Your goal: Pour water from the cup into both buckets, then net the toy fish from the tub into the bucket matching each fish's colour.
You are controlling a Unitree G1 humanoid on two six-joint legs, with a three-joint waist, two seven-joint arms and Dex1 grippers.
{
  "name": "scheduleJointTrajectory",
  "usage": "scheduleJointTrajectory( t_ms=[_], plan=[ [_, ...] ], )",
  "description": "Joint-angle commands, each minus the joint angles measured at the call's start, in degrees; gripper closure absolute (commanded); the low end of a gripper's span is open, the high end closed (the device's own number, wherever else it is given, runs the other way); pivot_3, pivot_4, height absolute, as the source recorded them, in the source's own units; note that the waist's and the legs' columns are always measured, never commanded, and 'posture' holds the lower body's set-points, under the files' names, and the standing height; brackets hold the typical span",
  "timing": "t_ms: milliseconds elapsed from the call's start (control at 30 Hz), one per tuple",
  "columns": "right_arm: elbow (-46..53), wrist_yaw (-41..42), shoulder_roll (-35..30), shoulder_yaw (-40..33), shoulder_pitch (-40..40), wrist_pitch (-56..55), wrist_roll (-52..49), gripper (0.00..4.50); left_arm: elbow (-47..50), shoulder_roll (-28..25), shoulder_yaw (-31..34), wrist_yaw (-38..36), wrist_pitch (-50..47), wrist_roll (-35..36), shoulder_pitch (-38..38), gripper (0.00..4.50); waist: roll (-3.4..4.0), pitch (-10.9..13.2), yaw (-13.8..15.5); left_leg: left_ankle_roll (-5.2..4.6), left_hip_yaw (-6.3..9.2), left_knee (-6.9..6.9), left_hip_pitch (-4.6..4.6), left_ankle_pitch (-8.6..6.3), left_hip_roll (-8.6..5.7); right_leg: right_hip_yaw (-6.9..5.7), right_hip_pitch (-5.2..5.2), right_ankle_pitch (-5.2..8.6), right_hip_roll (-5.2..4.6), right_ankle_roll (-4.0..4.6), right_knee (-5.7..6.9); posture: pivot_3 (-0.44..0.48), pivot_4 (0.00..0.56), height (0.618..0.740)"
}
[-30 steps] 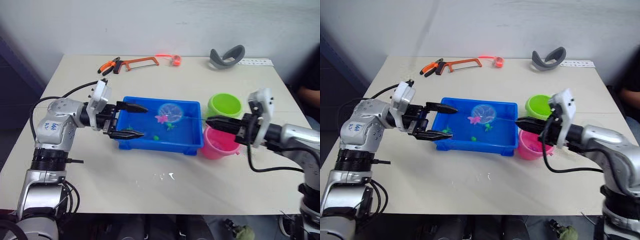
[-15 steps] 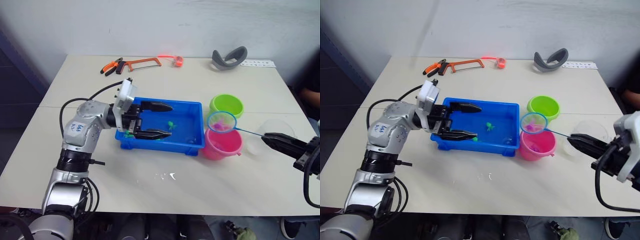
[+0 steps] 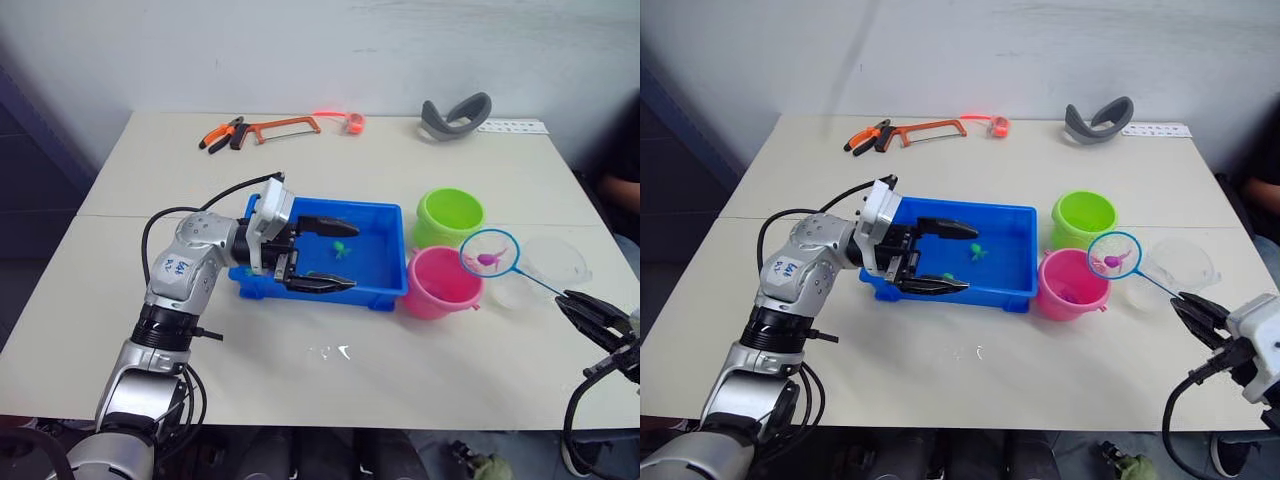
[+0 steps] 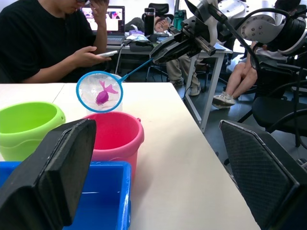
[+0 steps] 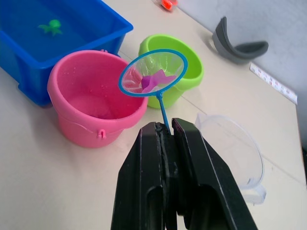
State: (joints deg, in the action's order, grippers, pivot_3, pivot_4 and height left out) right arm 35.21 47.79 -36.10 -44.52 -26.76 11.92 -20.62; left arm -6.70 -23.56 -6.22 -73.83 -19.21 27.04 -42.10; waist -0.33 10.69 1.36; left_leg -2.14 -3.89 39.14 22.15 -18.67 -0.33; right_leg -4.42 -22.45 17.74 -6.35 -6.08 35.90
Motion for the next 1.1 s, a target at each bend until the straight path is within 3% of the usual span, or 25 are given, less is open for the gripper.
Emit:
scheduleJointTrajectory(
  t_ms=[33,167,400,600,700,833,967,1100],
  plan=[
    [-1.7,1.0,-0.6,1.0,-1.6,-10.3,6.3,4.5,0.0,0.3,0.0,-0.2,1.3,-0.1,0.2,0.03,0.0,0.0,0.0,0.0,0.01,0.0,0.0,0.0,0.0,-0.01,0.01,0.0,0.01,0.0,0.0,0.0,0.15,0.74],
    [-4.7,-0.2,-2.0,2.0,-1.9,-20.5,13.9,4.5,-0.4,0.7,-0.1,-0.1,1.7,-0.3,0.2,0.03,0.0,0.0,0.0,0.0,0.0,0.0,0.0,0.0,-0.01,-0.01,0.01,0.0,-0.01,0.0,-0.02,0.0,0.15,0.74],
    [-10.6,-9.6,-4.3,0.8,-0.2,-42.5,33.2,4.5,0.0,1.2,-0.2,0.9,1.4,-0.2,0.2,0.03,0.0,0.0,0.0,0.03,0.0,0.0,-0.02,0.01,0.0,0.0,0.01,0.0,0.0,0.0,-0.01,0.0,0.15,0.74],
    [-13.3,-17.6,-4.4,0.8,1.5,-50.5,41.7,4.5,0.3,1.1,-0.1,1.4,1.2,-0.1,0.3,0.03,0.0,0.0,0.0,0.08,0.01,0.0,-0.02,0.04,0.0,0.0,0.02,0.0,0.0,0.0,-0.01,0.0,0.15,0.74],
    [-11.2,-16.7,-4.1,3.0,2.5,-45.4,33.4,4.5,0.4,0.2,0.6,1.0,1.6,0.2,0.8,0.03,0.0,0.0,0.0,0.09,0.01,0.0,-0.02,0.05,0.01,0.0,0.02,0.0,0.01,0.0,-0.01,0.0,0.15,0.74],
    [-3.1,-12.7,-3.8,10.0,4.0,-22.9,9.0,4.5,-0.5,-1.5,3.4,-0.7,3.0,1.8,1.9,0.03,0.0,0.0,-0.3,0.12,0.05,0.01,-0.08,0.07,0.09,0.0,0.08,0.01,0.01,0.02,0.0,0.0,0.15,0.74],
    [4.4,-11.9,-8.0,13.7,7.8,-5.2,-8.4,4.5,-3.2,-4.3,7.3,-2.1,4.7,2.6,2.3,0.03,0.02,0.0,-0.3,0.17,0.15,0.02,-0.08,0.1,0.13,-0.03,0.07,0.04,-0.14,0.08,0.04,0.0,0.15,0.74],
    [5.5,-13.9,-14.6,24.1,21.9,12.9,-19.3,4.5,-8.3,-10.4,13.3,-1.5,6.8,1.9,3.2,0.03,-0.02,0.0,-0.9,0.15,0.16,0.04,-0.11,0.09,0.14,-0.02,0.06,0.04,-0.24,0.1,-0.02,0.0,0.15,0.74]
  ],
)
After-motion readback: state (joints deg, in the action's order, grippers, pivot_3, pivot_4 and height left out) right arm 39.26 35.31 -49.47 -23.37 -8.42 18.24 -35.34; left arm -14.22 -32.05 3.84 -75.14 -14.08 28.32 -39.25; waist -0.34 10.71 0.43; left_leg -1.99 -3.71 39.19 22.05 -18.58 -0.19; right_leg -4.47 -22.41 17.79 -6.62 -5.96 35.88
